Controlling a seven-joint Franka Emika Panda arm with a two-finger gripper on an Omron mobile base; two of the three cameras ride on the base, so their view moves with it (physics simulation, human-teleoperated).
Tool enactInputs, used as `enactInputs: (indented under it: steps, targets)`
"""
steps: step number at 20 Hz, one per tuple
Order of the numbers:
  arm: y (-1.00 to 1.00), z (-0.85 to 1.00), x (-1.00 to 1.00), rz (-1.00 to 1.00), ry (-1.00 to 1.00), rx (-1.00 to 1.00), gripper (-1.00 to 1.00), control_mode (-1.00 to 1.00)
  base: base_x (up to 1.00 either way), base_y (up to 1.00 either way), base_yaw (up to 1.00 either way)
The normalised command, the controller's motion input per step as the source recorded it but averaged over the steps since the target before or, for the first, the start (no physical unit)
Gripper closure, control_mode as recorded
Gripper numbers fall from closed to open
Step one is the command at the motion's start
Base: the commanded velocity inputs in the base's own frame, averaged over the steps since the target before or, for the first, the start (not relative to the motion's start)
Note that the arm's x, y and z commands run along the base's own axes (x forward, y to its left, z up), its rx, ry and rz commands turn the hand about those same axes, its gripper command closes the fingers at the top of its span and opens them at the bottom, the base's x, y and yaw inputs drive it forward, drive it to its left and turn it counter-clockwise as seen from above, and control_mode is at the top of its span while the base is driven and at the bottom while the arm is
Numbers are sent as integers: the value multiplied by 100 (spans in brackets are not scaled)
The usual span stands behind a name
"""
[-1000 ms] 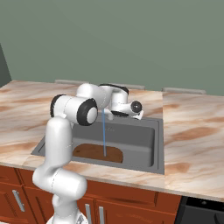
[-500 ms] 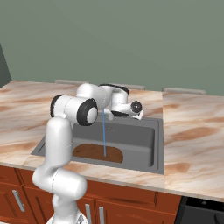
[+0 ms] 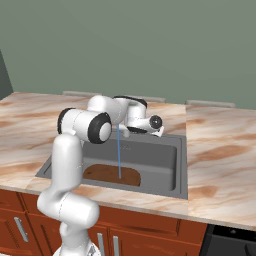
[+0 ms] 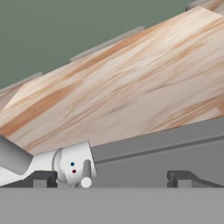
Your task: Turn on the sink faucet with hot water and rinse the cutting board for ten seconds, then turn off the faucet. Push the cutting board to reach the water if necessary.
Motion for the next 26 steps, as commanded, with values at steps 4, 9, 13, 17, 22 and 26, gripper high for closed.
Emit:
enactInputs:
  steps: [4,9,13,17,22,26]
  targets:
    - [0,0,0,0,0,0,-100,-100,0,0,0]
    - [0,0,0,0,0,0,-100,-100,0,0,0]
    - [0,0,0,0,0,0,-100,-100,0,0,0]
    - [0,0,0,0,0,0,-100,-100,0,0,0]
    - [0,0,0,0,0,0,-100,-100,0,0,0]
    - [0,0,0,0,0,0,-100,-100,0,0,0]
